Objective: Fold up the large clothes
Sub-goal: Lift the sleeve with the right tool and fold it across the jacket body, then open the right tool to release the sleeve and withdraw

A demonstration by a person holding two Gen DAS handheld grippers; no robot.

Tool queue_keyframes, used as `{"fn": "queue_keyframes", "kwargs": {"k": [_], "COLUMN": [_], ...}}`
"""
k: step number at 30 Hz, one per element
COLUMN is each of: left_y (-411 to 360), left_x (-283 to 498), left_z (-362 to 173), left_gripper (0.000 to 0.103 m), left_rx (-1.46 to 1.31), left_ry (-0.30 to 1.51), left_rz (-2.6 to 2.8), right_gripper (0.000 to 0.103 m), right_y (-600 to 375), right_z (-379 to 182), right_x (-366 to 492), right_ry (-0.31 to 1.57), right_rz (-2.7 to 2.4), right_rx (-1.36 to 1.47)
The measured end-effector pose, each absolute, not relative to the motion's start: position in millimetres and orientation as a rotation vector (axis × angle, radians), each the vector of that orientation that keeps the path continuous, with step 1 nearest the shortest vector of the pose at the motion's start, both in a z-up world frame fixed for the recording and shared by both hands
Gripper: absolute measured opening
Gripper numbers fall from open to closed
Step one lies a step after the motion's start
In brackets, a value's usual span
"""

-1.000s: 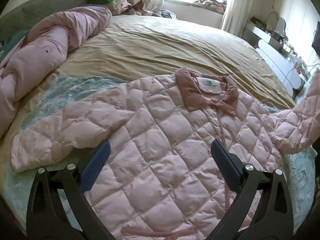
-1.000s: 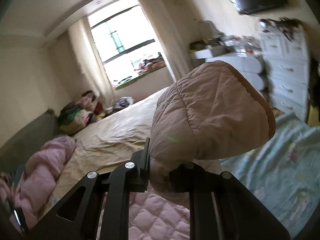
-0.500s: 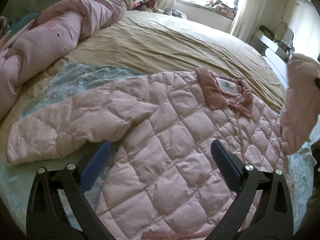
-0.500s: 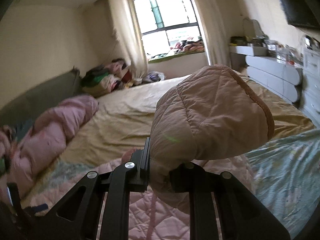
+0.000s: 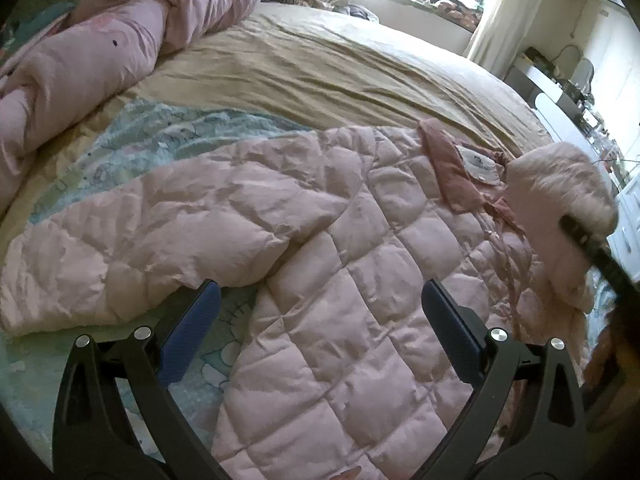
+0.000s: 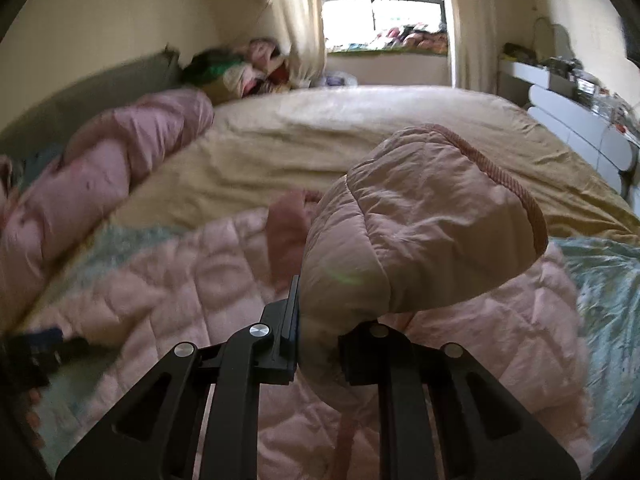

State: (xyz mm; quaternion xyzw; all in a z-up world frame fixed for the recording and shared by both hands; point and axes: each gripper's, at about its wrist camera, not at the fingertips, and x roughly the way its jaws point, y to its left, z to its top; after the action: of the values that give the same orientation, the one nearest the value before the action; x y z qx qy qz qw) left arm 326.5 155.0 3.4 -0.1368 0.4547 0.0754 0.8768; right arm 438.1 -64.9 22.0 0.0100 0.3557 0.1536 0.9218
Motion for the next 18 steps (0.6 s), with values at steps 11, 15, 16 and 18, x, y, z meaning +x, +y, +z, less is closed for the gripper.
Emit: {"fn": "queue_keyframes", "kwargs": {"k": [11, 15, 16, 18], "left_y": [148, 155, 158, 165], "left_x": [341, 345, 345, 345], "left_z": [-25, -29, -28, -24], "left_gripper": [0.094, 0.094, 0.094, 0.094], "left_rx": [-0.353, -0.434, -0.451, -0.507], "left_ry": [1.006, 1.001, 0.993, 0.967], "left_rz": [0.062, 0.032, 0.034, 0.019], "right_gripper": [0.031, 0.046, 0.051, 0.055], "right_y": [-42, -45, -46, -43], "right_z": [-35, -34, -32, -29], "right_x": [416, 407, 403, 398], "right_ry": [0.839, 0.849, 0.839, 0.832], "right_rz": [0.407, 0.452, 0.461, 0.484], "right_rx": [0.014, 0.046, 0.055, 0.058]}}
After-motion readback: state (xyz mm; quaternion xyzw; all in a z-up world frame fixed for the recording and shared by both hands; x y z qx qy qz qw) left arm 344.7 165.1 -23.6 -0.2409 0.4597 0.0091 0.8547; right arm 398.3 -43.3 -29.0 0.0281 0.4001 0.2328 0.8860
